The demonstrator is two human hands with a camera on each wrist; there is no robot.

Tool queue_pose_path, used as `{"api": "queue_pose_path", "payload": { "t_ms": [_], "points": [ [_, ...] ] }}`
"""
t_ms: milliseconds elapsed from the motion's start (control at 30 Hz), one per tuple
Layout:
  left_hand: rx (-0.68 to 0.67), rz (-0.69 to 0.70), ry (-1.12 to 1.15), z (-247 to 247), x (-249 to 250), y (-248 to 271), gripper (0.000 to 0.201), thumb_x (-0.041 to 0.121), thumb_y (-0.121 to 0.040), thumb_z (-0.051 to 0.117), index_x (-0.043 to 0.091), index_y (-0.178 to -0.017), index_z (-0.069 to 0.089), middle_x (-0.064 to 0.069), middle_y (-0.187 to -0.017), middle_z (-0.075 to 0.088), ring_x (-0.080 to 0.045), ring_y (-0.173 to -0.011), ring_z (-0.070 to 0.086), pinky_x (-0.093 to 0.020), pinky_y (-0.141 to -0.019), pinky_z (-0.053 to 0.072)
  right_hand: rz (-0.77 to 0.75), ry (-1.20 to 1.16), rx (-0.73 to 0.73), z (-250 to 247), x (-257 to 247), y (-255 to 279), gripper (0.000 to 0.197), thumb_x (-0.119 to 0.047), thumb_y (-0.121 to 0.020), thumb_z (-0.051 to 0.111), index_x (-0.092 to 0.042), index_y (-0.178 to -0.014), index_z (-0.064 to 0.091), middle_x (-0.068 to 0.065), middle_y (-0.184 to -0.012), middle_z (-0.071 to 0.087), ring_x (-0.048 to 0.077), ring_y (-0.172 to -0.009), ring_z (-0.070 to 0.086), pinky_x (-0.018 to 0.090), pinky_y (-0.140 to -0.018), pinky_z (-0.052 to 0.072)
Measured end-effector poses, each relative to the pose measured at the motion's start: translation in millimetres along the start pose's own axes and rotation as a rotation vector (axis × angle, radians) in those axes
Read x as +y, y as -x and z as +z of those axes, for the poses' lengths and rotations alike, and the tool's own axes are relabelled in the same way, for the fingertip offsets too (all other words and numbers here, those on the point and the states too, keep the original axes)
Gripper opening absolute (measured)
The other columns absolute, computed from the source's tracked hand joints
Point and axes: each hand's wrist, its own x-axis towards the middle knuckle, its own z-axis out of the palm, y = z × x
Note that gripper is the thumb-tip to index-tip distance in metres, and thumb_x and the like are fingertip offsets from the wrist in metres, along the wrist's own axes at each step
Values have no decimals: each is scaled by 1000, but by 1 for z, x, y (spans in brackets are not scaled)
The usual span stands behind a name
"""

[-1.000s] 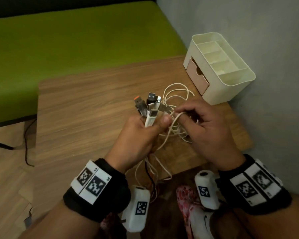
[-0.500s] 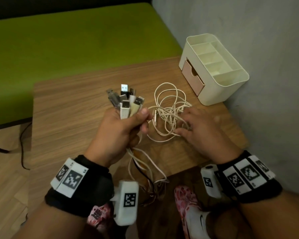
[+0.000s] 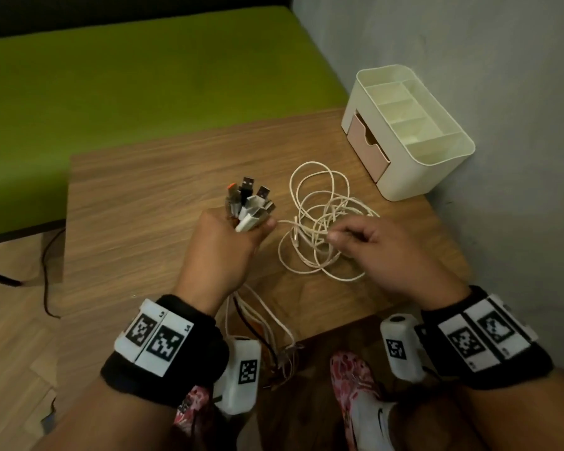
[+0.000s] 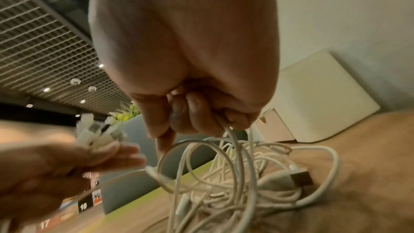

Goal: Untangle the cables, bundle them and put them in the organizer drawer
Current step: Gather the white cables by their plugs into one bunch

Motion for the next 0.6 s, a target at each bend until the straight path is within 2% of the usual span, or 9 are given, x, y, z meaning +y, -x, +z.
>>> {"api": "queue_pose_path", "payload": {
  "t_ms": [67, 100, 200, 267, 367, 400, 467, 533, 600],
  "points": [
    [61, 117, 67, 0, 4, 3, 17, 16, -85, 74, 32, -92, 73, 20, -84, 72, 9, -76, 65, -11, -69, 47, 2, 159, -39, 3, 0, 0, 15, -38, -95, 59, -34, -100, 73, -14, -88, 70, -1, -81, 61, 16, -66, 43],
    [54, 166, 90, 2, 3, 3, 21, 14, -85, 75, 32, -93, 73, 22, -88, 72, 8, -83, 66, -11, -74, 48, -26, 218, -39, 6, -1, -1, 16, -38, -95, 60, -32, -101, 74, -12, -88, 71, 1, -79, 61, 16, -66, 43],
    [-115, 220, 61, 10, 1, 9, 22, 14, -85, 74, 30, -100, 74, 16, -94, 75, 3, -89, 68, -13, -78, 50, -154, 206, -6, 13, -6, 1, 13, -32, -94, 63, -28, -94, 75, -13, -74, 67, 0, -69, 59, 10, -58, 37],
    [-234, 248, -51, 17, -2, 10, 18, 17, -87, 72, 24, -103, 75, 13, -94, 74, 5, -88, 66, -10, -74, 47, -247, 145, 36, 14, -9, 1, 11, -25, -94, 65, -26, -91, 75, -16, -70, 63, -2, -69, 57, 10, -58, 38],
    [-298, 261, -124, 18, -2, 8, 5, 24, -90, 69, 28, -91, 71, 18, -80, 70, 6, -78, 64, -9, -64, 41, -365, 105, 104, 15, -9, 1, 12, -21, -94, 65, -20, -99, 76, -11, -79, 68, 6, -75, 62, 18, -60, 45],
    [-306, 274, -121, 18, -2, 8, 8, 25, -91, 68, 31, -87, 68, 20, -77, 69, 6, -75, 63, -11, -63, 41, -384, 100, 111, 15, -9, 2, 13, -21, -95, 64, -18, -101, 76, -10, -80, 68, 7, -74, 62, 22, -60, 47],
    [-329, 301, -111, 16, 0, 8, 16, 23, -92, 66, 33, -79, 63, 23, -70, 65, 6, -66, 60, -11, -59, 39, -407, 75, 108, 16, -9, 3, 15, -25, -96, 62, -17, -101, 74, -10, -78, 67, 7, -72, 61, 22, -58, 46],
    [-367, 221, 76, 10, 3, 9, 19, 24, -93, 64, 25, -74, 62, 17, -55, 56, 3, -47, 50, -12, -48, 35, -371, 42, 64, 14, -7, 2, 26, -39, -97, 55, -18, -94, 70, -10, -74, 64, 10, -69, 59, 24, -58, 45],
    [-388, 76, 441, -2, 7, 6, 19, 27, -89, 63, 18, -72, 61, 6, -54, 42, -3, -39, 34, -18, -39, 27, -274, 113, -18, 13, -1, 0, 42, -59, -95, 40, -25, -85, 62, -10, -73, 59, 7, -69, 57, 30, -72, 45]
  ]
}}
